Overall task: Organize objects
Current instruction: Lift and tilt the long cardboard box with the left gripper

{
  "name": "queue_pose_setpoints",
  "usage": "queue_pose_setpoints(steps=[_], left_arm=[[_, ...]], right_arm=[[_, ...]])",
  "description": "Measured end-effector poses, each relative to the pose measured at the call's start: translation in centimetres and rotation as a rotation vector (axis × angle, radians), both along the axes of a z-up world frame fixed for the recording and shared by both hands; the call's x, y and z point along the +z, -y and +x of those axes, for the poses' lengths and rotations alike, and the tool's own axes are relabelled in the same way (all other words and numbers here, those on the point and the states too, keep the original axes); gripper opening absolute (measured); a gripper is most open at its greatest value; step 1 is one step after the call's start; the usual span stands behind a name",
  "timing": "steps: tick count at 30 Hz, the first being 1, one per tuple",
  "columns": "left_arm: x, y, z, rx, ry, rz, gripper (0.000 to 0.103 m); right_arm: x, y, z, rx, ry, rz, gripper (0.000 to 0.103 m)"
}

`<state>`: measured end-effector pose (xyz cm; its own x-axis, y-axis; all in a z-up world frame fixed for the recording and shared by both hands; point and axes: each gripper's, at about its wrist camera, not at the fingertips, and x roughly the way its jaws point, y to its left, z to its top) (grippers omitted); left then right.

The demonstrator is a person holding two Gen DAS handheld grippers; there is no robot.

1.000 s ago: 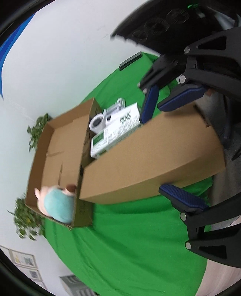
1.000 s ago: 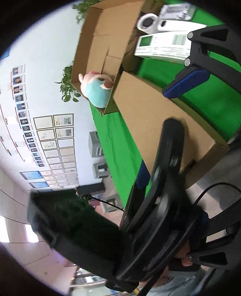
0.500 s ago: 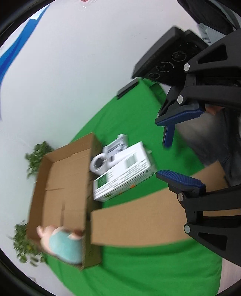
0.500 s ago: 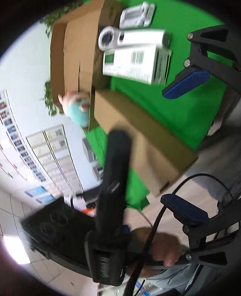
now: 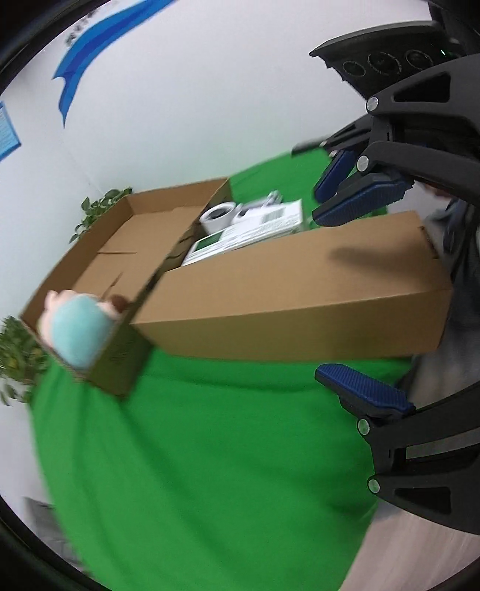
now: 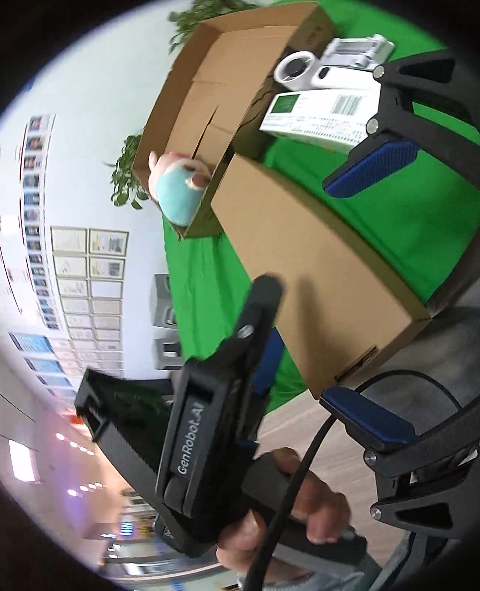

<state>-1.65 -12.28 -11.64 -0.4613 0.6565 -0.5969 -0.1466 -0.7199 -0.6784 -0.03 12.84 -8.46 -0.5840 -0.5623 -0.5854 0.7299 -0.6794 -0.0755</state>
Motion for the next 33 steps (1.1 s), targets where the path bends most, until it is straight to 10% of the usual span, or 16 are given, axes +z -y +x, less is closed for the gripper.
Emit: queue_pose_setpoints(steps=[17, 33], left_arm=[[1.5, 0.5, 1.4, -0.066, -0.108, 0.154, 0.076], [-3.8, -0.7, 1.1, -0.112, 0.128, 0.118, 0.076]], right_arm=[[0.0, -0.3, -1.3, -0.028, 0.107, -0.068, 0.097], [-0.2, 2.3, 0.9, 0.150, -0.119, 0.112, 0.086]])
